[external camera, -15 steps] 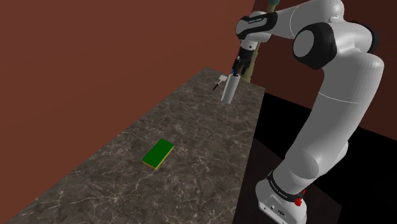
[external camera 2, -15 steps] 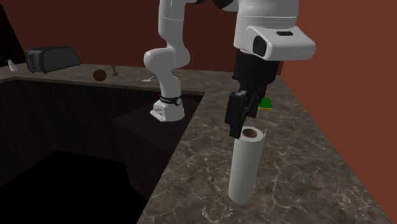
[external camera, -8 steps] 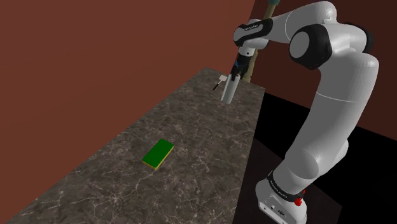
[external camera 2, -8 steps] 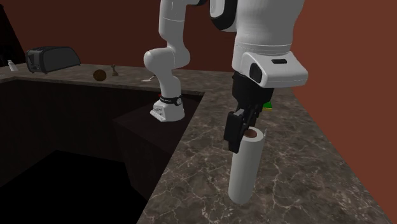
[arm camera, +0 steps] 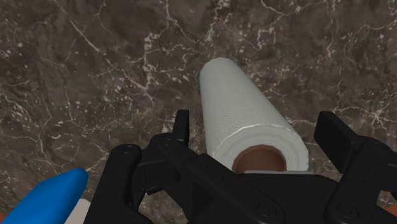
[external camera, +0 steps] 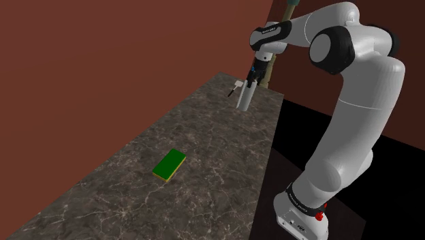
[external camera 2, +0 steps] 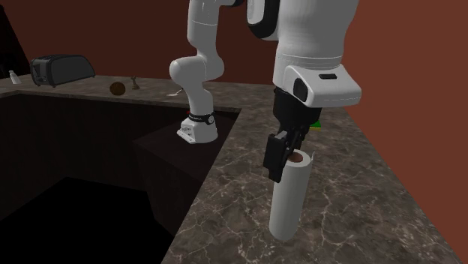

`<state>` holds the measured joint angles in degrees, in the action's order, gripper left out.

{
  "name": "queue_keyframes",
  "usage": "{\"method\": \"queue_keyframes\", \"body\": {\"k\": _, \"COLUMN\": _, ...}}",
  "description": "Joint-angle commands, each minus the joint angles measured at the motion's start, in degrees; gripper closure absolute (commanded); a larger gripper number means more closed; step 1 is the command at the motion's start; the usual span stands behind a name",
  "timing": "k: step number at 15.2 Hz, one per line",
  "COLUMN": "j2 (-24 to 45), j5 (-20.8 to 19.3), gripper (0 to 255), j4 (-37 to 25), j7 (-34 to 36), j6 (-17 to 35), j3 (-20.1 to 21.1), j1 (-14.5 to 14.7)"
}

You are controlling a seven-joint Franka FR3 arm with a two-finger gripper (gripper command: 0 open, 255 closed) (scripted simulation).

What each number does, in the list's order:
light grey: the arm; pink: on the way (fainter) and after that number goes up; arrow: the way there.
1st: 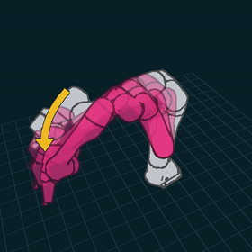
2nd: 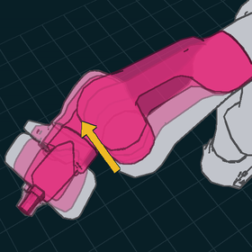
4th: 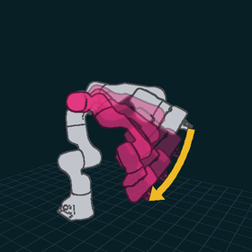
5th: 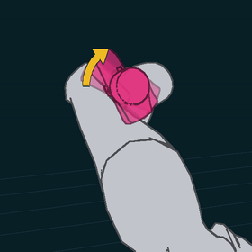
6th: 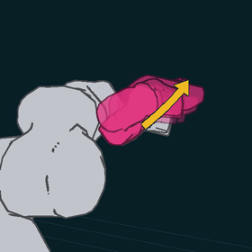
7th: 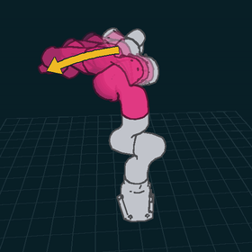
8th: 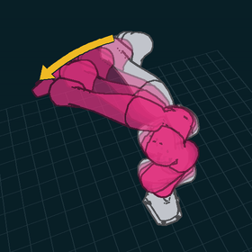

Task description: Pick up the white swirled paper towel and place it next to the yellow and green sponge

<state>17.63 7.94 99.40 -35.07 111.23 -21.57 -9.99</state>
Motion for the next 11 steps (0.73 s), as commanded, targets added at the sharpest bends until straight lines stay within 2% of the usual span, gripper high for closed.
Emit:
{"method": "queue_keyframes", "body": {"k": 1, "j2": 0.0, "j5": 0.0, "gripper": 255, "j4": 0.0, "j7": 0.0, "j6": 0.0, "j3": 0.0, "j1": 0.0}}
{"method": "queue_keyframes", "body": {"k": 11, "j2": -0.2, "j5": -0.1, "gripper": 255, "j4": -0.4, "j7": 0.1, "j6": -0.7, "j3": 0.0, "j1": 0.0}}
